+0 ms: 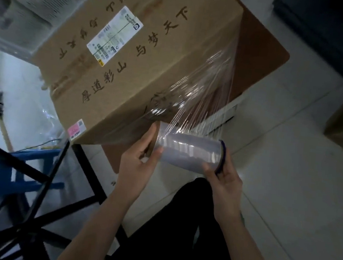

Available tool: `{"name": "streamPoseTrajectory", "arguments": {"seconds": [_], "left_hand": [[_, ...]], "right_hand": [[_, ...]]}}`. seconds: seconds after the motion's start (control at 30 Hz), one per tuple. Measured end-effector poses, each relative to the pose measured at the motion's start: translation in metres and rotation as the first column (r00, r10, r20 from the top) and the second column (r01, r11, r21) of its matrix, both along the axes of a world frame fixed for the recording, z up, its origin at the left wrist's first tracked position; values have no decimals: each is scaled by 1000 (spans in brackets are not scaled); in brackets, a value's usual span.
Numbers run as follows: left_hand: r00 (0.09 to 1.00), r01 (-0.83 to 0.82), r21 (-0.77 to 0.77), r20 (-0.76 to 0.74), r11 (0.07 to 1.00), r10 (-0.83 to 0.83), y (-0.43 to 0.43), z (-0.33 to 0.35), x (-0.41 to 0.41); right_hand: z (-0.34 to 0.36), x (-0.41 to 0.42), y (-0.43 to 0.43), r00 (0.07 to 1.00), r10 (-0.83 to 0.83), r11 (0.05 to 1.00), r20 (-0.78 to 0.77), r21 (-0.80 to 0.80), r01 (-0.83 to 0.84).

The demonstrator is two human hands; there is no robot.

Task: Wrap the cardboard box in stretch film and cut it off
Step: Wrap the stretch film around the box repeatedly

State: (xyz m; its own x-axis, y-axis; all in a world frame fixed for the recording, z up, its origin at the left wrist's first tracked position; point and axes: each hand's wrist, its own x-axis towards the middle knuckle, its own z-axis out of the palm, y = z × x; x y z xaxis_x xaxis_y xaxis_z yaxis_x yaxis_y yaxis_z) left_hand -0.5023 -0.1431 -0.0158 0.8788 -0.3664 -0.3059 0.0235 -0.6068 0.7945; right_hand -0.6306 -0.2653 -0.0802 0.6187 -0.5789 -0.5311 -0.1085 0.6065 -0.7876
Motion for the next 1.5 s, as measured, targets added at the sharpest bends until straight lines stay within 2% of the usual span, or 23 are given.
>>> {"name": "streamPoseTrajectory", "arguments": {"seconds": [0.17,0.4,0.63,1.07,1.27,1.5], "left_hand": [[996,77,26,-53,997,-76,34,-4,4],[968,250,31,9,968,-250,93,-8,46],[911,413,-4,-14,911,-413,165,-5,77],[877,478,97,-3,873,-480,263,14,118],[806,590,127,-26,797,-592,288,13,175],[640,768,110,-92,631,-763,310,2,256]], "right_hand": [[-8,-5,35,998,-65,998,16,-25,65],[-18,18,111,983,-184,983,7,-6,184],[-16,33,207,954,-300,954,27,11,300],[-10,62,327,937,-348,934,7,83,346],[-24,115,377,896,-444,888,-14,129,442],[-38,192,436,756,-653,742,-50,157,652]]}}
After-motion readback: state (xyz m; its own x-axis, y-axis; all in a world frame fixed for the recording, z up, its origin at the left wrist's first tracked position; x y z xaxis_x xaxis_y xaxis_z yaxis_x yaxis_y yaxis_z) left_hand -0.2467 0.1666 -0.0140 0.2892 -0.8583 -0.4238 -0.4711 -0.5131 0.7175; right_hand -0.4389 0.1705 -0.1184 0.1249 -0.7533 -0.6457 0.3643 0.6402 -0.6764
